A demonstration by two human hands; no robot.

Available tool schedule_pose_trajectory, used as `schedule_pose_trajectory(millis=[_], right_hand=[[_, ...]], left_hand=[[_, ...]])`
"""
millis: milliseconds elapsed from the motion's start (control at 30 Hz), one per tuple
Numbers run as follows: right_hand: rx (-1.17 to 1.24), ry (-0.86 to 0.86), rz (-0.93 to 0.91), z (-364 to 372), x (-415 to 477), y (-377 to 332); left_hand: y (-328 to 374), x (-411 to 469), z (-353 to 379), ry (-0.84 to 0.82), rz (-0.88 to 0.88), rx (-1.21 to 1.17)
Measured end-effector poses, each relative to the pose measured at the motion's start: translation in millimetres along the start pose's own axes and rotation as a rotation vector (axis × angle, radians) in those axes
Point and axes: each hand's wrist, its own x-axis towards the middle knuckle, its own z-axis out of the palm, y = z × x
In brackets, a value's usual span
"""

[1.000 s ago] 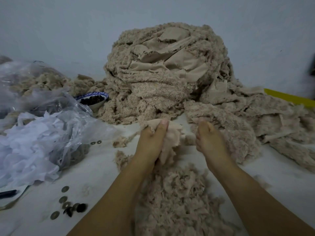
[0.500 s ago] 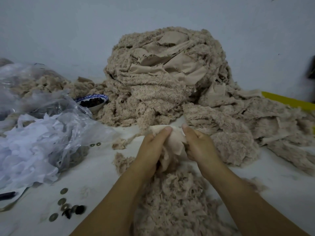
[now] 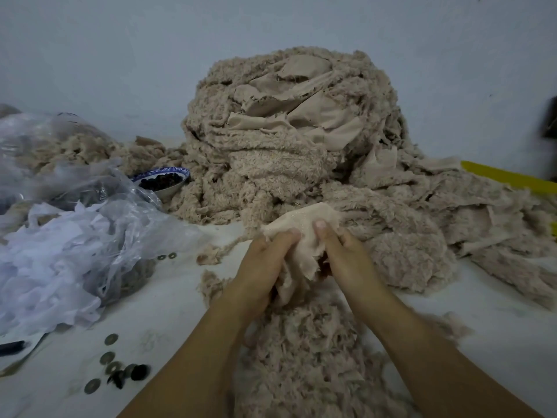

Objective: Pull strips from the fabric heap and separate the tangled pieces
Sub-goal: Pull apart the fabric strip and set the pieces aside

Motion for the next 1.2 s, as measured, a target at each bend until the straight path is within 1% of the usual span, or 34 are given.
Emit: schedule_pose_trajectory(millis=[67, 100, 133, 200, 300, 367, 433, 500, 533, 567, 600, 633, 667, 700, 733, 767, 800, 833, 867, 900, 933, 967, 1033, 1067, 1100, 1133, 1167, 1200], right_hand=[[-0.011, 0.067, -0.028, -1, 2, 0], [-0.016, 0.071, -0.046, -1, 3, -1], [-0.008, 0.066, -0.057, 0, 3, -2], [0.047, 0.063, -0.051, -1, 3, -4], [0.117, 0.137, 0.02, -13, 6, -8], [-0.002, 0.142, 0.047, -19, 7, -4], [-0.175, 0.017, 0.009, -17, 4, -3], [-0.219, -0.201, -0.027, -8, -2, -1], [-0.28, -0.287, -0.058, -2, -5, 1], [-0.39, -0.32, -0.109, 3, -6, 4], [-0.484, -0.301, -0.15, 6, -6, 6], [-0.495, -0.25, -0.156, 7, -5, 7], [-0.386, -0.172, -0.111, 6, -4, 5], [-0.18, -0.092, -0.049, 4, -2, 1], [0.082, -0.027, 0.01, 0, 1, -4], [0.326, 0.006, 0.056, -5, 2, -8], [0.477, -0.003, 0.079, -9, 4, -11], [0.512, -0.042, 0.082, -11, 4, -11], [0.457, -0.085, 0.089, -11, 4, -10], [0.351, -0.112, 0.106, -9, 4, -7], [0.242, -0.112, 0.124, -7, 4, -5], [0.152, -0.093, 0.138, -7, 4, -2], [0.094, -0.014, 0.178, -13, 11, 3], [0.127, 0.002, 0.193, -19, 16, 3], [0.211, 0.02, 0.203, -26, 20, 0], [0.388, 0.049, 0.212, -36, 25, -2], [0.673, 0.1, 0.209, -47, 28, -5], [0.989, 0.13, 0.184, -56, 29, -9]], left_hand=[[-2, 0, 2, 0.005, 0.007, -0.034], [-2, 1, 3, 0.025, 0.006, -0.05], [-2, 3, 3, 0.064, 0.0, -0.068], [1, 7, 0, 0.197, -0.034, -0.129], [9, 14, -14, 0.357, -0.067, -0.291], [10, 15, -18, 0.397, -0.085, -0.398], [8, 16, -13, 0.338, -0.095, -0.426], [7, 13, -5, 0.228, -0.111, -0.478], [8, 12, -3, 0.186, -0.116, -0.517], [10, 12, -2, 0.141, -0.102, -0.562], [11, 12, -3, 0.108, -0.071, -0.589], [10, 12, -5, 0.073, -0.033, -0.609], [9, 12, -6, 0.062, 0.006, -0.598], [8, 10, -5, 0.088, 0.027, -0.52], [5, 10, -6, 0.15, 0.033, -0.362], [1, 10, -7, 0.254, 0.036, -0.158], [-3, 9, -8, 0.319, 0.054, 0.068], [-4, 6, -6, 0.287, 0.082, 0.291], [-6, 5, -2, 0.164, 0.14, 0.518], [-8, 5, 3, 0.022, 0.208, 0.684], [-11, 6, 7, -0.077, 0.26, 0.784], [-10, 6, 10, -0.132, 0.234, 0.761], [-2, 5, 6, -0.229, 0.078, 0.599], [0, 6, 0, -0.269, 0.013, 0.531], [1, 7, -4, -0.29, -0.046, 0.475], [2, 8, -7, -0.282, -0.073, 0.43], [4, 11, -8, -0.216, -0.065, 0.408], [4, 17, -8, -0.1, -0.037, 0.405]])
